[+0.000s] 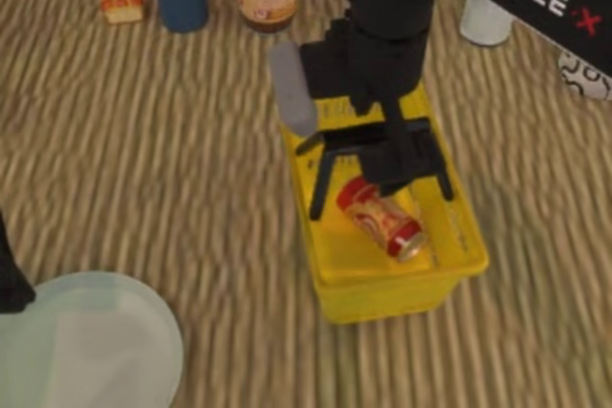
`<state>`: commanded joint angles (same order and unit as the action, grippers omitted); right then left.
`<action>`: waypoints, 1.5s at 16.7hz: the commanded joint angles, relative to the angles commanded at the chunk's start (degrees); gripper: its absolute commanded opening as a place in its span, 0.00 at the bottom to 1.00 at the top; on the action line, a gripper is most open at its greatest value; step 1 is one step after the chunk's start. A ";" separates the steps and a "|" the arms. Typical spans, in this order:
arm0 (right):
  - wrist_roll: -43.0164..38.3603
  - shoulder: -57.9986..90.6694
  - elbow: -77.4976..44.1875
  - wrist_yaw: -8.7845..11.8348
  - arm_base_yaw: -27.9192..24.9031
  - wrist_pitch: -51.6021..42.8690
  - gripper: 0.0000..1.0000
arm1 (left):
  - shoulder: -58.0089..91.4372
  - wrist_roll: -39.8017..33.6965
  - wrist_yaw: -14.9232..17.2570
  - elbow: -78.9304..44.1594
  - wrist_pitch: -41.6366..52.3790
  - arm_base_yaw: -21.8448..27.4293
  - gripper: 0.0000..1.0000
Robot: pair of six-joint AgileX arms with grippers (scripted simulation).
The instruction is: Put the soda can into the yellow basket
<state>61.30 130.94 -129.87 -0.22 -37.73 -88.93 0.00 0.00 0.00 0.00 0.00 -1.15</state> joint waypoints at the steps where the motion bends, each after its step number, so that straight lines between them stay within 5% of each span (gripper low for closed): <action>1: 0.00 0.00 0.00 0.00 0.00 0.00 1.00 | 0.00 0.00 0.00 0.00 0.00 0.00 1.00; 14: -0.03 -1.17 6.57 0.01 -0.04 5.40 1.00 | 0.00 0.00 0.00 0.00 0.00 0.00 1.00; 25: -0.03 -1.17 6.57 0.01 -0.04 5.40 0.17 | 0.00 0.00 0.00 0.00 0.00 0.00 1.00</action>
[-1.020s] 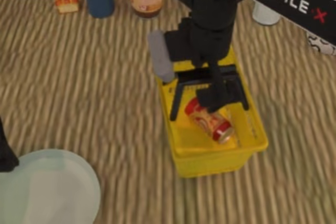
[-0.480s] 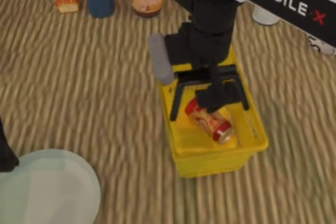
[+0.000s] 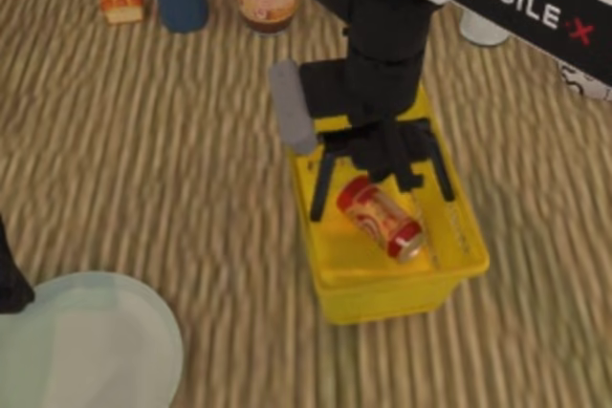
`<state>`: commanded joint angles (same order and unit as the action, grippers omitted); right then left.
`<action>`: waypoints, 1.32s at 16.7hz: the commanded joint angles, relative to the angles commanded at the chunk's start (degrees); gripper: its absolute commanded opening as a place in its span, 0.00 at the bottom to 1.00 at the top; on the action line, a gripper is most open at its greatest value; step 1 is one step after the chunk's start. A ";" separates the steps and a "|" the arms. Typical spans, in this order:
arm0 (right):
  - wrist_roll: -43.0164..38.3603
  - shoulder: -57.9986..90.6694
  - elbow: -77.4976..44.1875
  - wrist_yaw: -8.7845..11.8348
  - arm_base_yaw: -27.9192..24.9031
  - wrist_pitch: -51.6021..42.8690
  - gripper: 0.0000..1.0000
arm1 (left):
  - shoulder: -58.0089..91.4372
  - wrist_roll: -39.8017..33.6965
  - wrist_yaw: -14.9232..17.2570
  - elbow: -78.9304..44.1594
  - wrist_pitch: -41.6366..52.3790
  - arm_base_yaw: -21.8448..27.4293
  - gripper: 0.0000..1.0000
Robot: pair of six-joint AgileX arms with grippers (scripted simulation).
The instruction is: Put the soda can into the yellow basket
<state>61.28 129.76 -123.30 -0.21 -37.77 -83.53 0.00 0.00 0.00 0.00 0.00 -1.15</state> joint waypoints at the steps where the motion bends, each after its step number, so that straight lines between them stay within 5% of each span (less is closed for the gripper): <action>1: 0.00 0.00 0.00 0.00 0.00 0.00 0.10 | 0.00 0.00 0.00 0.00 0.00 0.00 1.00; 3: 0.00 0.00 0.00 0.00 0.00 0.00 0.00 | 0.00 0.00 0.00 0.00 0.00 0.00 1.00; 22: 0.00 0.00 0.00 0.00 0.00 0.00 0.00 | 0.00 0.00 0.00 0.00 0.00 0.00 1.00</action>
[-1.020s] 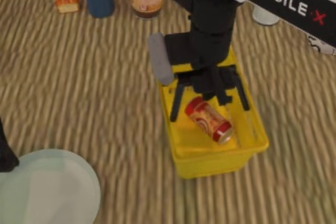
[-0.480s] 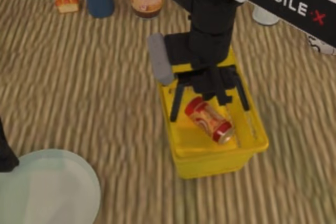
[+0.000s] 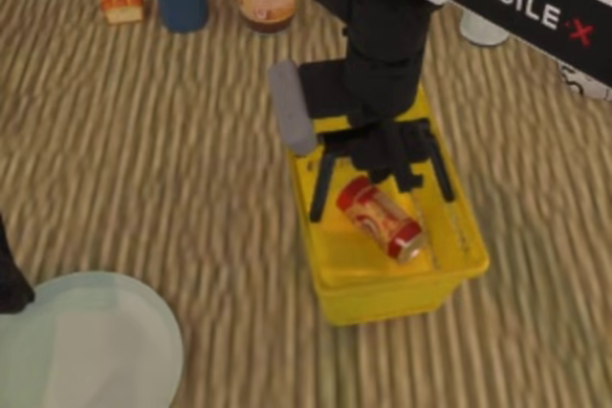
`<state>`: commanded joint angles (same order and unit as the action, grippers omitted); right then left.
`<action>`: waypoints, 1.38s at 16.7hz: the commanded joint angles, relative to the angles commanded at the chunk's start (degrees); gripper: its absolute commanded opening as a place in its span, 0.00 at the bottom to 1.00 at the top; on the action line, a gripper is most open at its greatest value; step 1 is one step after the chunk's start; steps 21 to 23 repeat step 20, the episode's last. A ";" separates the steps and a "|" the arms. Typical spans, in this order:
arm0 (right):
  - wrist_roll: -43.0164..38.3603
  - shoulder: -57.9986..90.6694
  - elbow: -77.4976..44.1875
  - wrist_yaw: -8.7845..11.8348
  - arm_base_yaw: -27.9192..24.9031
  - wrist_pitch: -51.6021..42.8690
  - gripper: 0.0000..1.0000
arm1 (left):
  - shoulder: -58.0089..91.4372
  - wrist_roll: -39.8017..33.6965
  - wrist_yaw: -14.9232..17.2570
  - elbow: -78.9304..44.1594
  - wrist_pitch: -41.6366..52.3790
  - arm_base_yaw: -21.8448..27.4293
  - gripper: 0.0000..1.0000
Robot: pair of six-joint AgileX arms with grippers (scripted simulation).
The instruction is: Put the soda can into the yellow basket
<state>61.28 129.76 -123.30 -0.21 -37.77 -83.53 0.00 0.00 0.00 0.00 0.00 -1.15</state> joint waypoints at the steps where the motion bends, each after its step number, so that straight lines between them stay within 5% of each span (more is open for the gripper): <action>1: 0.00 0.00 0.00 0.00 0.00 0.00 0.00 | 0.00 0.00 0.00 0.00 0.00 0.00 1.00; 12: 0.04 0.11 -0.25 -0.01 0.08 -0.22 0.00 | 0.00 0.00 0.00 0.00 0.00 0.00 1.00; 23: 2.09 -0.23 -11.18 -0.01 1.66 -11.44 0.00 | 0.00 0.00 0.00 0.00 0.00 0.00 1.00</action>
